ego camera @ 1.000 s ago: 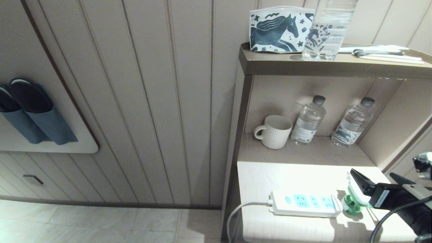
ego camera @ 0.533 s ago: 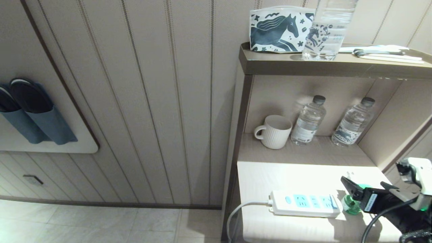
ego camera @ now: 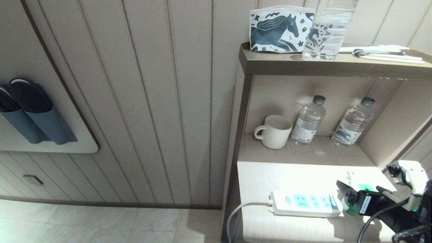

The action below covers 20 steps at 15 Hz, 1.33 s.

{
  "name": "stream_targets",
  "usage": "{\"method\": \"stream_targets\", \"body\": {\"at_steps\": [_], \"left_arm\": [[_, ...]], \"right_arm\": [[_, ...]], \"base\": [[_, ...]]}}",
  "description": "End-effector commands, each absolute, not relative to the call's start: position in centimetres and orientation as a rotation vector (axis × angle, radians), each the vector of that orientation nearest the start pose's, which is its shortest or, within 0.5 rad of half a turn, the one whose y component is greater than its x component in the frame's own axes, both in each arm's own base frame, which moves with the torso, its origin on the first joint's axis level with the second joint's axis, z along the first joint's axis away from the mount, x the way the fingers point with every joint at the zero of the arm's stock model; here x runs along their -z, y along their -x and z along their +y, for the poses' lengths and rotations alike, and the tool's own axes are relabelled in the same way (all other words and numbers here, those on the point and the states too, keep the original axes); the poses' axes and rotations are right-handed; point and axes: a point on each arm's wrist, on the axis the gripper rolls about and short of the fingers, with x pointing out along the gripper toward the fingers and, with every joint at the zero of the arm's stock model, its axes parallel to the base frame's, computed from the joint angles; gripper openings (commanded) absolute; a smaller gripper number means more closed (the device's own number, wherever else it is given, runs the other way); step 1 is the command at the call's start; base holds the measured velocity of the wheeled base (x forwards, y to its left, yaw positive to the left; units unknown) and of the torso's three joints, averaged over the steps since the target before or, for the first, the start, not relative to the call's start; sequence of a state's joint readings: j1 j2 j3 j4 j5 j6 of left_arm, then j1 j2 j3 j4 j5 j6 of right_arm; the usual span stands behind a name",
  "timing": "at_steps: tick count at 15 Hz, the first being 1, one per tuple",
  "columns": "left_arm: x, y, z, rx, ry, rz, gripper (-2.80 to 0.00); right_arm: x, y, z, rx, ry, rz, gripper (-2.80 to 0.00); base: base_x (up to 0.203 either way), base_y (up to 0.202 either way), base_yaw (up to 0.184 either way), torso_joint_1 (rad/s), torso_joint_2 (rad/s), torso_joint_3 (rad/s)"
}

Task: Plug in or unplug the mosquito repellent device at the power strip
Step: Pick up the mosquito repellent liquid

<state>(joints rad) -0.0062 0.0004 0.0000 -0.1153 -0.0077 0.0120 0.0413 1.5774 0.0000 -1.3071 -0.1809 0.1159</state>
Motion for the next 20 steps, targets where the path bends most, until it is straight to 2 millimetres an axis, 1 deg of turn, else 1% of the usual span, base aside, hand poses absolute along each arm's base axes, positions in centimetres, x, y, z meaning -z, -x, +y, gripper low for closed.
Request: {"method": "stream_targets", "body": {"at_steps": [1, 5, 10, 14, 16, 20], "left_arm": [[-8.7, 2.3, 0.0, 0.013, -0.012, -0.117, -2.8], [-8.7, 2.3, 0.0, 0.013, -0.012, -0.117, -2.8], [-8.8, 2.4, 0.0, 0.013, -0.012, -0.118, -2.8], [-8.8, 2.4, 0.0, 0.013, -0.012, -0.118, -2.8], [-8.8, 2.4, 0.0, 0.013, -0.012, -0.118, -2.8], [-8.8, 2.4, 0.0, 0.013, -0.012, -0.118, -2.8]], "right_arm": [[-9.8, -17.3, 0.3, 0.155, -0.09, 0.262, 0.0], [-9.3, -17.3, 0.6, 0.139, -0.084, 0.306, 0.0], [-9.1, -17.6, 0.6, 0.136, -0.082, 0.314, 0.0], [-8.2, -18.8, 0.5, 0.143, -0.08, 0.316, 0.0], [-8.1, -19.6, 0.5, 0.147, -0.087, 0.272, 0.0], [-8.0, -19.7, 0.5, 0.145, -0.087, 0.264, 0.0]], "base": [[0.0, 0.0, 0.0, 0.0, 0.0, 0.0], [0.0, 0.0, 0.0, 0.0, 0.0, 0.0], [0.0, 0.0, 0.0, 0.0, 0.0, 0.0], [0.0, 0.0, 0.0, 0.0, 0.0, 0.0], [0.0, 0.0, 0.0, 0.0, 0.0, 0.0], [0.0, 0.0, 0.0, 0.0, 0.0, 0.0]]}}
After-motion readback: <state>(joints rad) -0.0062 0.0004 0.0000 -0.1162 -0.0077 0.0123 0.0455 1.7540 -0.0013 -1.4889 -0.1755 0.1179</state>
